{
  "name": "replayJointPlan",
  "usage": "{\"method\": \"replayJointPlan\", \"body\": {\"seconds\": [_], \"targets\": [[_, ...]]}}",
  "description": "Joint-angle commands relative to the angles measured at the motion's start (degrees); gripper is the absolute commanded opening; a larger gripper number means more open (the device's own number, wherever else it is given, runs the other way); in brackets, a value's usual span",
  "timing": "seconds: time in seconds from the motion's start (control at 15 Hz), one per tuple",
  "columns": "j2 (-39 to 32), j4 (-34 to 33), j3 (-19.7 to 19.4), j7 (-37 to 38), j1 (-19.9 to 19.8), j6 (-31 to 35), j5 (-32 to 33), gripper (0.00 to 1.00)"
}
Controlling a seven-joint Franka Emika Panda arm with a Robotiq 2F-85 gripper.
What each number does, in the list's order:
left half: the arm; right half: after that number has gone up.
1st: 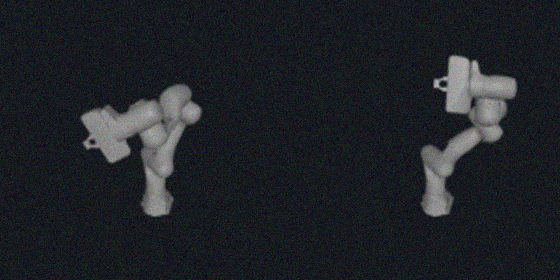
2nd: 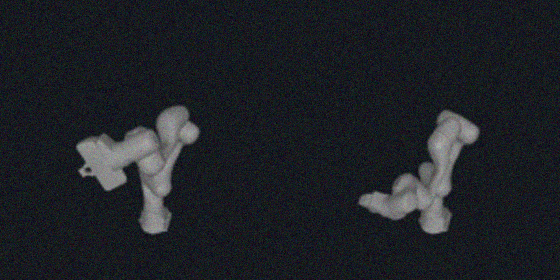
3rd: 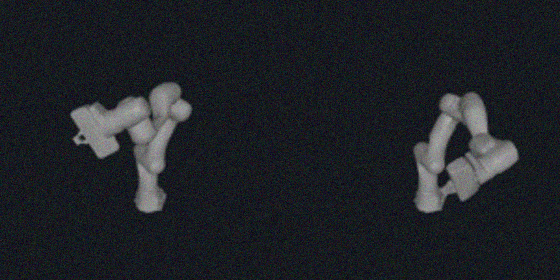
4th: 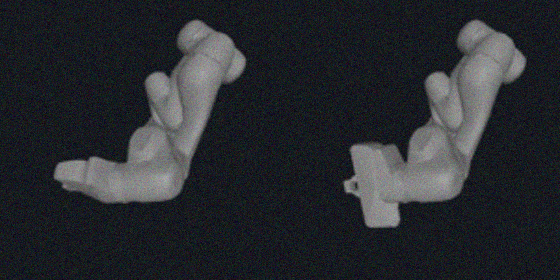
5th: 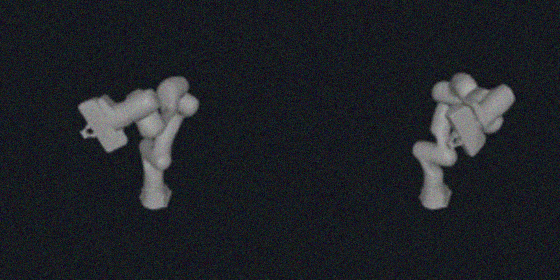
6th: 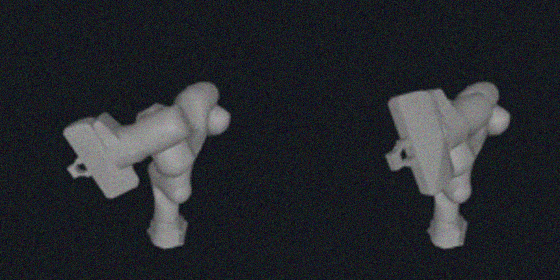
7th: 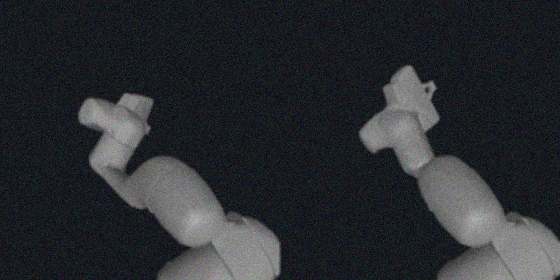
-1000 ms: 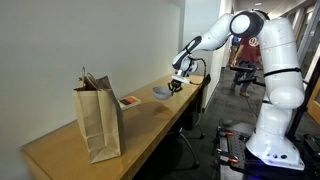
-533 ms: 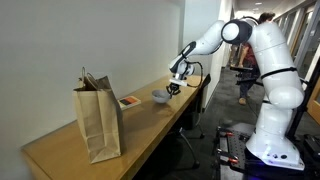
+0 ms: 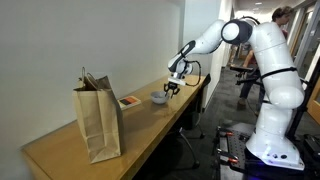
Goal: Move the bowl slightly to the right
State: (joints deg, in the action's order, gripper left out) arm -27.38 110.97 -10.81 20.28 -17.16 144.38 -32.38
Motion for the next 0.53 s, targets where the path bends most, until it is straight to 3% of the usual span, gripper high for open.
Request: {"method": "replayJointPlan", "body": {"seconds": [0.0, 0.13, 0.2, 0.47], "targets": [[6.44, 5.65, -0.81, 0.94, 2.59, -0.10, 3.49, 0.82], [11.26, 9.81, -1.52, 2.26, 5.42, 1.67, 7.57, 0.97], [13.57, 11.41, -1.76, 3.26, 6.72, 1.91, 10.04, 1.00], [23.70, 17.84, -2.43, 14.34, 12.62, 0.23, 29.20, 1.00]]}}
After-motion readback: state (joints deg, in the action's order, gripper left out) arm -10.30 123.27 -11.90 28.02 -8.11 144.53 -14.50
